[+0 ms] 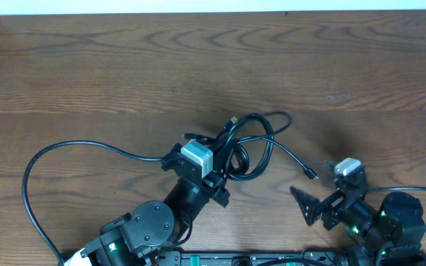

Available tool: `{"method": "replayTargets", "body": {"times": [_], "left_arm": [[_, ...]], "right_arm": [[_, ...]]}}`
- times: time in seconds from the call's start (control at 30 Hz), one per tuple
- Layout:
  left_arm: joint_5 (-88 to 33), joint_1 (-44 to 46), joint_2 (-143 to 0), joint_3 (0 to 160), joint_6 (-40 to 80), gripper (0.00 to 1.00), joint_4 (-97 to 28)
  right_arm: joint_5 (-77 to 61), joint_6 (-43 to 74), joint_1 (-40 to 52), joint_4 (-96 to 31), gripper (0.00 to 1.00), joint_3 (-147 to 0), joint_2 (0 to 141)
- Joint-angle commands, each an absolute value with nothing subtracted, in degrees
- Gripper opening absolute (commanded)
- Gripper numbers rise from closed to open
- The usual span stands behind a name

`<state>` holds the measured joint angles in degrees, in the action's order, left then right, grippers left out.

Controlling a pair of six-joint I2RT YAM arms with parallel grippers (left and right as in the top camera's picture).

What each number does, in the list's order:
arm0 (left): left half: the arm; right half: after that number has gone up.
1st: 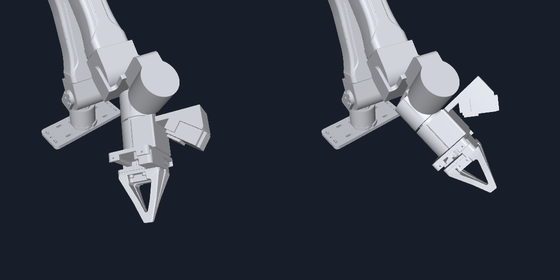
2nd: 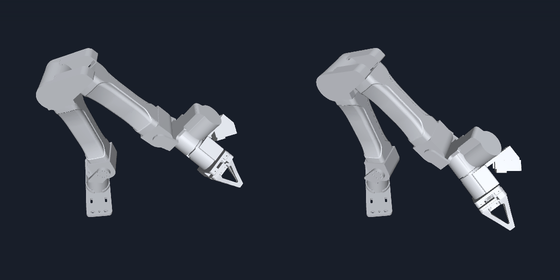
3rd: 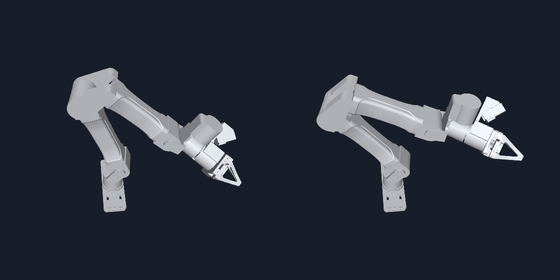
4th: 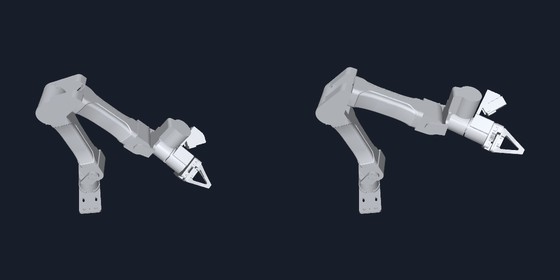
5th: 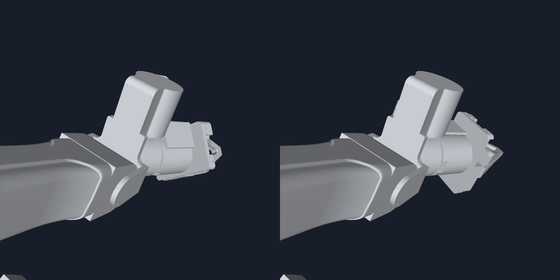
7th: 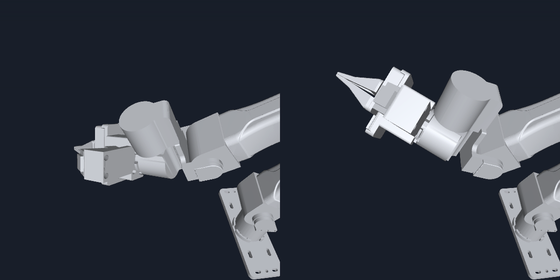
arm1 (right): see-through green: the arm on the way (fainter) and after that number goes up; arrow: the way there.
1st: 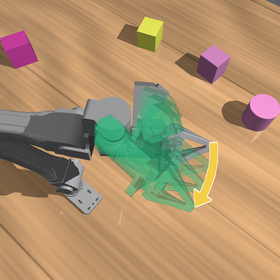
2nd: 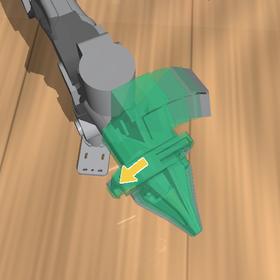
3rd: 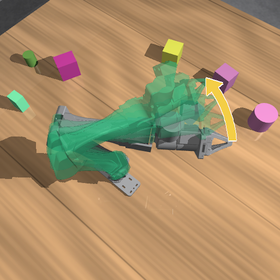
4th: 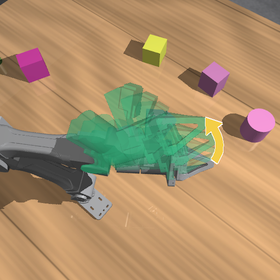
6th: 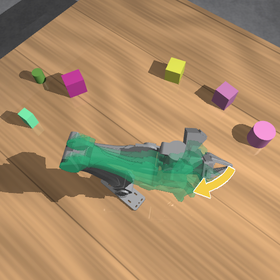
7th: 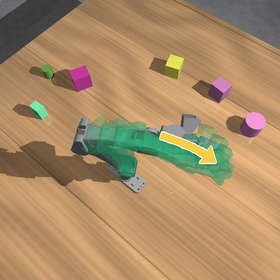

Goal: Untangle cables

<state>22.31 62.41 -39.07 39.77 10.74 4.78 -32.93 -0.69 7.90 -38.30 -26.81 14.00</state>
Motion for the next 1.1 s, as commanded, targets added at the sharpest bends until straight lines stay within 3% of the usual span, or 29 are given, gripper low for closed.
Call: {"method": "replayTargets", "body": {"times": [0.0,0.3,0.53,0.93,1.07], "left_arm": [[24.88,62.54,-39.07,41.52,4.60,0.07,4.08],[24.93,62.54,-40.91,41.52,-7.64,0.08,-1.74],[23.05,62.54,-41.85,41.52,-14.20,0.08,-5.98],[-14.57,62.57,-41.87,41.52,-26.72,0.07,-10.70],[-19.51,62.57,-41.85,41.52,-27.46,0.07,-10.44]], "right_arm": [[-45.60,-7.73,7.55,-37.28,0.99,-26.57,14.00],[-60.90,-8.71,7.55,-28.01,0.99,-26.57,14.00],[-56.25,-0.60,7.55,-22.83,0.99,-26.57,14.00],[-50.92,0.84,7.55,-23.16,0.99,-26.57,14.00],[-51.07,0.82,7.55,-23.22,0.88,-26.57,14.00]]}}
